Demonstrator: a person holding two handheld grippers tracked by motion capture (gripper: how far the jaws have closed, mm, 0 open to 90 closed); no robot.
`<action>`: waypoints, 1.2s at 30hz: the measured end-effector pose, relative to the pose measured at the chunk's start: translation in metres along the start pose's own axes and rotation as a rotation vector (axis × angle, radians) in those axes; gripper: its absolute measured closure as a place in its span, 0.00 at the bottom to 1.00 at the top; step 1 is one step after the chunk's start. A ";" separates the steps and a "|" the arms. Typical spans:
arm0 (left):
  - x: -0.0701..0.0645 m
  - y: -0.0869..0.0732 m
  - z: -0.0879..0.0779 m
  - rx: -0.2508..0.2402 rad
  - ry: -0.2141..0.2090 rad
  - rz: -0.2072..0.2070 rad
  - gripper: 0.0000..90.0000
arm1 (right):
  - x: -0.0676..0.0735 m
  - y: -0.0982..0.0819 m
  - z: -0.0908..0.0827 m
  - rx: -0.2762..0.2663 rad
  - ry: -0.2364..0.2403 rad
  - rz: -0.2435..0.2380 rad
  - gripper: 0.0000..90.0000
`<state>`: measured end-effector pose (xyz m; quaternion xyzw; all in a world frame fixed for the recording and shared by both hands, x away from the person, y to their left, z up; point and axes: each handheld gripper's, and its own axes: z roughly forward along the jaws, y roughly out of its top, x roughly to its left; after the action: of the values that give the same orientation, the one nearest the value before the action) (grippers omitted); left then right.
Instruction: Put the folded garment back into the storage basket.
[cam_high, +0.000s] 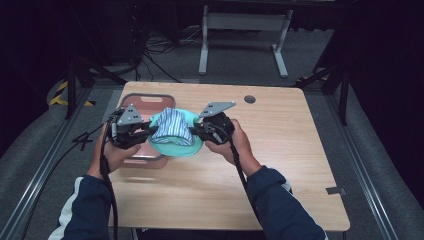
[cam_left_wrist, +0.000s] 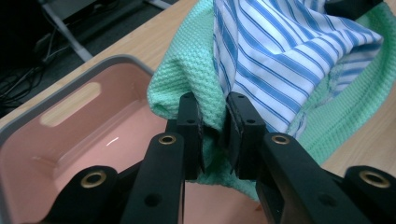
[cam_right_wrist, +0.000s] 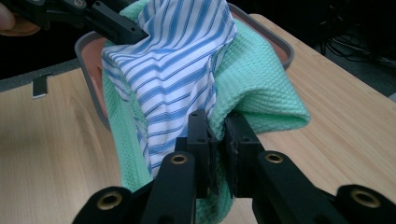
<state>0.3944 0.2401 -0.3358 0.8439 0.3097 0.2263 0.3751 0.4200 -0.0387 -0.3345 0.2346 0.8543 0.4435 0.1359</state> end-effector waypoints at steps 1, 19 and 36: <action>0.004 -0.002 -0.003 -0.002 0.010 -0.009 0.85 | 0.001 0.002 0.004 -0.003 0.007 -0.002 0.91; 0.035 -0.033 -0.022 0.011 0.149 -0.080 0.85 | 0.021 0.039 0.063 0.001 0.048 -0.046 0.91; 0.055 -0.051 -0.019 0.038 0.190 -0.121 0.85 | 0.026 0.047 0.105 0.026 0.067 -0.038 0.91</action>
<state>0.4034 0.3141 -0.3559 0.8053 0.3987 0.2765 0.3408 0.4568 0.0714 -0.3564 0.2052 0.8683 0.4373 0.1127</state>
